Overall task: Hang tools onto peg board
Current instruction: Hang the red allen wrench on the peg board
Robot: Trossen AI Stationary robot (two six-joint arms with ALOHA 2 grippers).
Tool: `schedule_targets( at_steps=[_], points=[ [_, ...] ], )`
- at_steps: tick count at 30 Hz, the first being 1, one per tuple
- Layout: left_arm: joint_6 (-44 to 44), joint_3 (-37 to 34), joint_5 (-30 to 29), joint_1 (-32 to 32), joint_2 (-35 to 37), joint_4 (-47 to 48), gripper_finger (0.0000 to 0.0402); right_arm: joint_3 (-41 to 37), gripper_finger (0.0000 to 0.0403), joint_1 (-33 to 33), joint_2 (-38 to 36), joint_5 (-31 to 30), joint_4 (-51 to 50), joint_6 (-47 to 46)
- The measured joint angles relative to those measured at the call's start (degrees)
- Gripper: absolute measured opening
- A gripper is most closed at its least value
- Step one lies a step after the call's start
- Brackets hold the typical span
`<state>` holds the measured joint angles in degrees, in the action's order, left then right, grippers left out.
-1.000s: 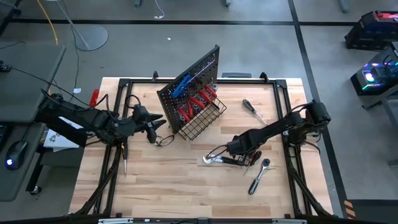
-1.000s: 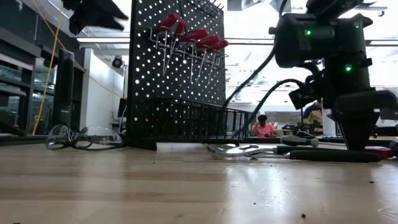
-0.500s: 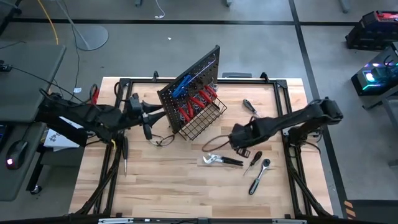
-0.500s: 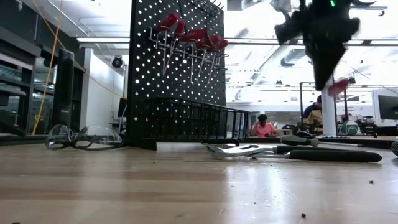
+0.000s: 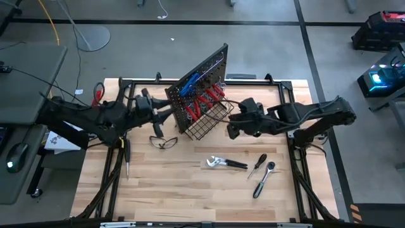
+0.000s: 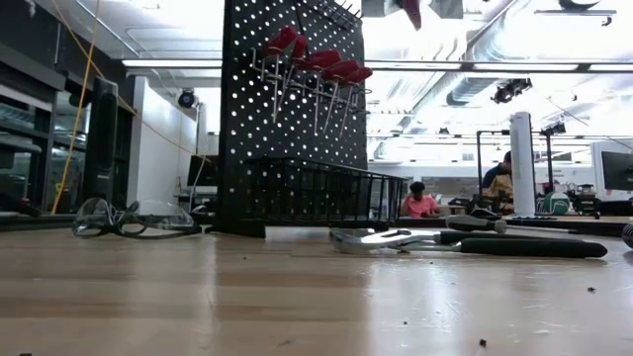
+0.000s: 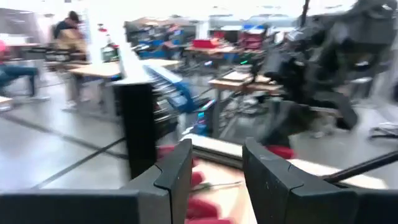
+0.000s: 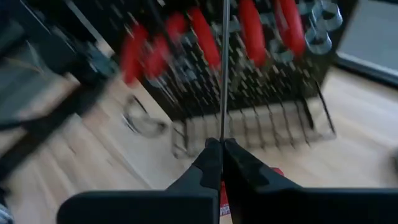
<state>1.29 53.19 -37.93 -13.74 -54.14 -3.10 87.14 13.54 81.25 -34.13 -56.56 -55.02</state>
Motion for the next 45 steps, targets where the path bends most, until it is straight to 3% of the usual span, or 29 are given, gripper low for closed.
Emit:
schedule_targets(
  at_steps=[6, 11, 16, 27, 45],
  points=[
    [1.9, 0.0, 1.7, -1.2, -1.0, 3.5, 0.0124, 2.4, 0.0, -0.5, 0.1, -3.3, 4.2, 3.6],
    [9.0, 0.0, 4.5, -3.3, -0.2, 4.2, 0.0124, 2.4, 0.0, -0.5, 0.2, -2.7, 3.3, 8.4],
    [10.4, 0.0, -7.8, -3.3, -1.6, 5.0, 0.0106, 2.4, 0.0, -0.5, 0.2, -2.3, 3.0, 12.3],
    [10.5, 0.0, -8.5, -1.2, -4.6, 3.3, 0.0005, 2.4, 0.0, -0.5, 0.0, -1.4, 2.6, 15.6],
    [10.6, 0.0, -13.9, 3.3, -6.9, 13.6, 0.0, 2.4, 0.0, -0.5, -0.1, -1.9, 2.8, 12.9]
  ],
)
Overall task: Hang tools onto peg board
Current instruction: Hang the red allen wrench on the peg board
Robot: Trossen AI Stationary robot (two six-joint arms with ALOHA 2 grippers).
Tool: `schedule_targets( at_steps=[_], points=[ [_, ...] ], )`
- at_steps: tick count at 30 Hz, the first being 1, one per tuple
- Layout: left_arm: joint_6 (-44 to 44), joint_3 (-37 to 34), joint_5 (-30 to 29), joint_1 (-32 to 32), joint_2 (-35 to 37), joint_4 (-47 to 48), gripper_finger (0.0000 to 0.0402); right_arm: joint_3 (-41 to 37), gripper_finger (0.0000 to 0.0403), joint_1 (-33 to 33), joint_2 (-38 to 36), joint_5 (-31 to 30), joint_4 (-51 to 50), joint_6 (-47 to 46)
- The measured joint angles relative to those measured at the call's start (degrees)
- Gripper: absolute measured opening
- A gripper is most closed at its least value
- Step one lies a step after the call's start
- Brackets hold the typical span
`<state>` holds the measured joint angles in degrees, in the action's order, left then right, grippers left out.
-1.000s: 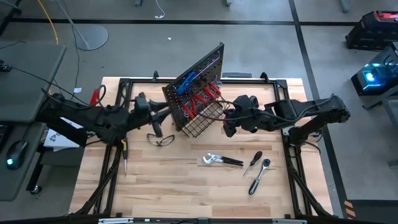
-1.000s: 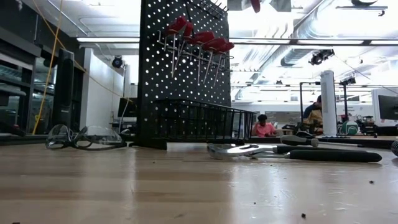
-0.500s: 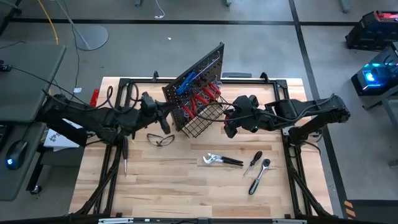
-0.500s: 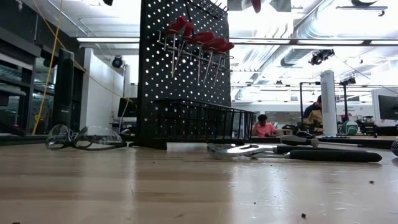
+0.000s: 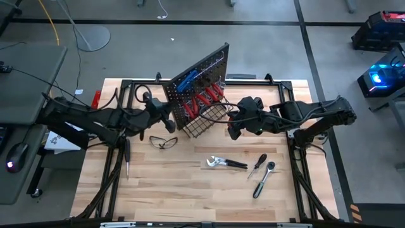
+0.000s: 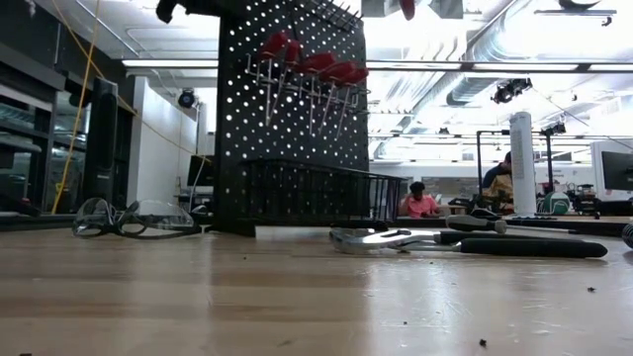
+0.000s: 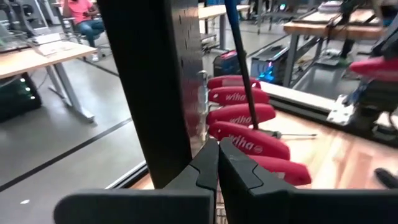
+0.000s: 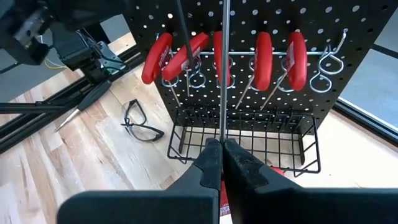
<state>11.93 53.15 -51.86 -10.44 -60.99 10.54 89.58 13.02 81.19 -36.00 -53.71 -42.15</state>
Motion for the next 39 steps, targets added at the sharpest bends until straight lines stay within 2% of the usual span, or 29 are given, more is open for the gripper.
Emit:
schedule_targets(
  at_steps=[6, 19, 23, 32, 39],
  points=[
    [0.0, 0.0, -1.5, 1.3, 0.0, 3.5, 0.0, 0.0, 0.0, 0.0, 0.0, 0.0, 0.0, -0.4],
    [-0.2, 0.0, -9.8, 5.7, 0.0, 11.7, 0.0, 0.0, 0.0, 0.0, 0.0, 0.0, 0.0, -0.9],
    [-0.2, 0.0, -10.8, 7.6, 0.0, 14.4, 0.0, 0.0, 0.0, 0.0, 0.0, 0.0, 0.0, -1.3],
    [-0.1, 0.0, -15.5, 11.6, 0.1, 23.8, 0.0, 0.0, 0.0, 0.0, 0.0, 0.0, 0.1, -1.4],
    [-0.1, 0.0, -16.4, 14.0, 0.5, 29.0, 0.0, 0.0, 0.0, 0.0, 0.0, 0.0, 1.0, -1.4]
  ],
)
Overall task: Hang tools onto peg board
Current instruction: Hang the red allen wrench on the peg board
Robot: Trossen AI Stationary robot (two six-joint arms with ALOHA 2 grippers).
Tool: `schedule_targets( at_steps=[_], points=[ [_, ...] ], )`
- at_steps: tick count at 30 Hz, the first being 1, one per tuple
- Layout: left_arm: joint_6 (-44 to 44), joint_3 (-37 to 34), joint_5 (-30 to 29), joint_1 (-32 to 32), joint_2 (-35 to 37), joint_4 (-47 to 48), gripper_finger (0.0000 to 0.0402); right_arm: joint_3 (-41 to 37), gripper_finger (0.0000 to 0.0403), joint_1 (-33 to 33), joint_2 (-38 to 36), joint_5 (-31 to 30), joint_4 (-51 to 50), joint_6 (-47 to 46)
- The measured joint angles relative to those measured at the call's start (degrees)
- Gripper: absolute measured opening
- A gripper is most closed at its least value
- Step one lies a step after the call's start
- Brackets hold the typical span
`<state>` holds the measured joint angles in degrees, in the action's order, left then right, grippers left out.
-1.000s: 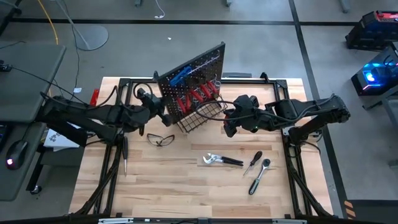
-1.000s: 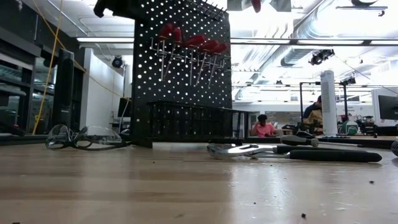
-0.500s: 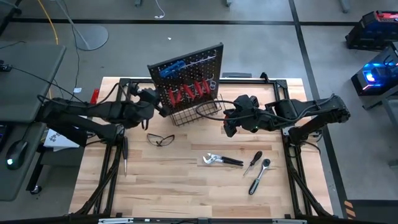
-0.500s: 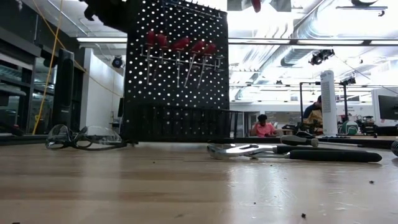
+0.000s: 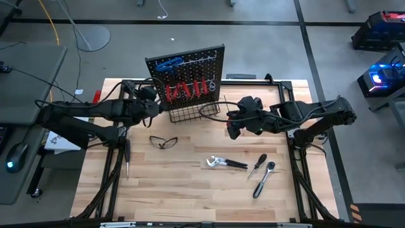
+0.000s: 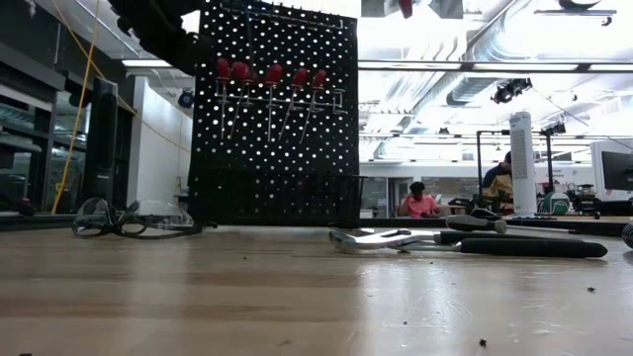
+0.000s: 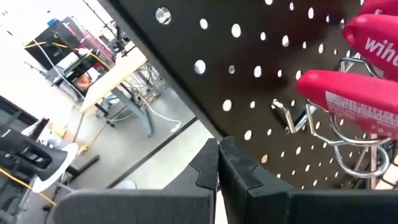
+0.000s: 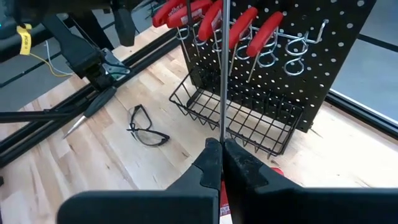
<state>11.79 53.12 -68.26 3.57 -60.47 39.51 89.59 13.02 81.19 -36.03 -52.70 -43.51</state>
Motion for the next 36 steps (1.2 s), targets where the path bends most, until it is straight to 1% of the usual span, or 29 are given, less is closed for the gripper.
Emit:
schedule_targets(
  at_steps=[4, 7, 10, 12, 14, 17, 19, 21, 24, 27, 30, 32, 34, 36],
  points=[
    [-0.2, 1.1, 0.5, -1.3, 1.9, 0.7, 0.0, 0.0, 0.0, 0.0, 0.0, -0.6, 0.7, -0.5],
    [-2.1, 4.0, 1.5, -3.1, 3.4, 0.5, 0.0, 0.0, 0.0, -0.3, 0.0, -1.8, 0.7, -1.5],
    [-0.6, 7.9, 3.0, -5.3, 4.4, 0.3, 0.0, 0.0, 0.0, -1.1, 0.0, -2.6, 1.2, -2.0],
    [2.6, 10.5, 6.6, -6.7, 4.7, 0.0, 0.0001, -0.3, 0.0, -1.8, 0.0, -3.5, 3.9, -3.1],
    [4.5, 12.1, 12.0, -8.1, 4.7, -1.4, 0.0005, -1.0, 0.0, -2.8, 0.0, -3.6, 8.2, -3.0],
    [1.7, 12.7, 20.5, -11.1, 3.5, -6.9, 0.0023, -3.0, 0.0, -4.7, 0.0, -2.7, 20.0, -3.9],
    [-3.4, 12.6, 23.0, -13.6, 1.4, -11.3, 0.0041, -4.3, 0.0, -6.2, 0.0, -0.4, 28.9, -5.3],
    [-11.0, 12.6, 22.7, -16.3, -1.2, -17.8, 0.0064, -5.1, 0.0, -7.5, 0.0, 1.7, 36.6, -7.3],
    [-26.3, 12.6, 20.1, -19.2, -6.1, -29.9, 0.0106, -5.4, 0.0, -8.6, 0.2, 2.1, 46.2, -9.3],
    [-42.9, 12.6, 17.6, -20.3, -11.6, -45.6, 0.015, -5.4, 0.0, -9.3, 0.2, 2.1, 54.1, -10.2],
    [-58.8, 12.6, 16.1, -20.2, -16.4, -62.0, 0.0186, -5.4, 0.0, -9.6, 0.2, 2.1, 58.5, -10.5],
    [-67.0, 12.6, 15.3, -19.9, -18.8, -71.0, 0.0205, -5.4, 0.0, -9.6, 0.3, 2.1, 60.3, -10.5],
    [-71.9, 12.6, 15.1, -19.2, -20.2, -77.7, 0.0217, -5.4, 0.0, -9.6, 0.3, 2.2, 61.4, -11.2],
    [-73.8, 12.6, 15.1, -18.4, -20.7, -80.8, 0.0223, -5.4, 0.0, -9.2, 0.3, 2.1, 61.3, -12.5]
  ],
)
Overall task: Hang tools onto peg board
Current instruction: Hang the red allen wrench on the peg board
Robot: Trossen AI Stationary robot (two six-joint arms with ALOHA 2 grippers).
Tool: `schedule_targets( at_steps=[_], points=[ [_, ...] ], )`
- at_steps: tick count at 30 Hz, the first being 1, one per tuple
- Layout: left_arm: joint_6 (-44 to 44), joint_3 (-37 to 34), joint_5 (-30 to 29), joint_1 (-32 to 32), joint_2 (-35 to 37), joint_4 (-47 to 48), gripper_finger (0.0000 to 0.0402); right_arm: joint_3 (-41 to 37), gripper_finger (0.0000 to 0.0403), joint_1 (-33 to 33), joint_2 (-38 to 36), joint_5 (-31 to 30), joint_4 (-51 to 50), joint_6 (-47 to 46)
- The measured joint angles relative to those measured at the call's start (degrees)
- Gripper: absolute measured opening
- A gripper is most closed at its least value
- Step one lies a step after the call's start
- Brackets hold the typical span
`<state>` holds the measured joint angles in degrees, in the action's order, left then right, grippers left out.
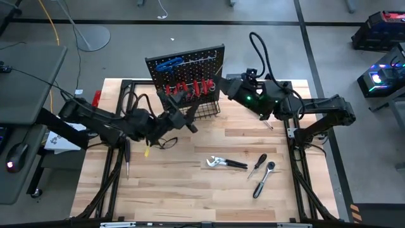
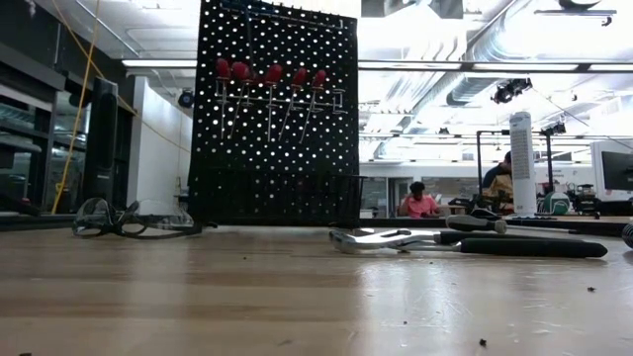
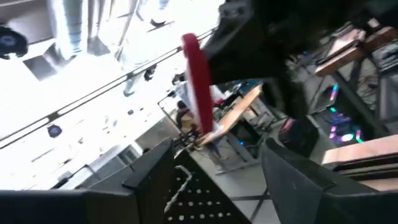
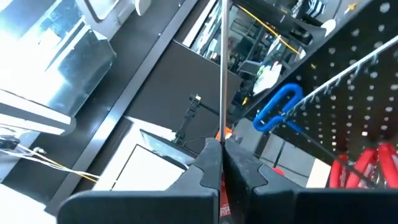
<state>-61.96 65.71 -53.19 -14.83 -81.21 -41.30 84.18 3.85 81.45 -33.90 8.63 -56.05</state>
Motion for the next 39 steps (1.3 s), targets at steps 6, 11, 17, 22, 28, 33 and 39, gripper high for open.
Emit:
schedule_targets(
  at_steps=[6, 11, 17, 22, 28, 33, 39],
  points=[
    [0.8, 0.0, 0.6, 2.0, -0.2, -0.6, 0.0225, 0.0, 0.0, 1.5, 0.3, -0.4, 0.0, -1.3],
    [2.3, 0.0, 4.8, 2.2, -0.2, -0.5, 0.0225, 0.0, 0.0, 1.8, 1.8, -0.6, 0.2, -4.1],
    [2.3, 0.0, 6.6, 2.2, -0.2, -0.4, 0.0225, 0.0, 0.0, 1.8, 4.9, 0.3, 1.6, -7.5],
    [2.4, 0.0, 5.1, 2.6, -0.1, 1.2, 0.0225, 0.0, 0.0, 1.8, 7.3, 2.7, 6.0, -8.4],
    [2.3, 0.0, 1.0, 2.9, -0.1, 0.8, 0.0221, 0.0, 0.0, 1.8, 7.4, 3.6, 7.1, -8.1],
    [2.3, 0.0, 1.0, 2.9, -0.1, 0.7, 0.0176, 0.0, 0.0, 1.8, 7.4, 3.4, 7.1, -8.0],
    [2.2, 0.0, -2.5, 2.8, -0.1, 0.9, 0.0047, 0.0, 0.0, 1.8, 7.4, 1.4, 7.3, -6.9]
  ],
)
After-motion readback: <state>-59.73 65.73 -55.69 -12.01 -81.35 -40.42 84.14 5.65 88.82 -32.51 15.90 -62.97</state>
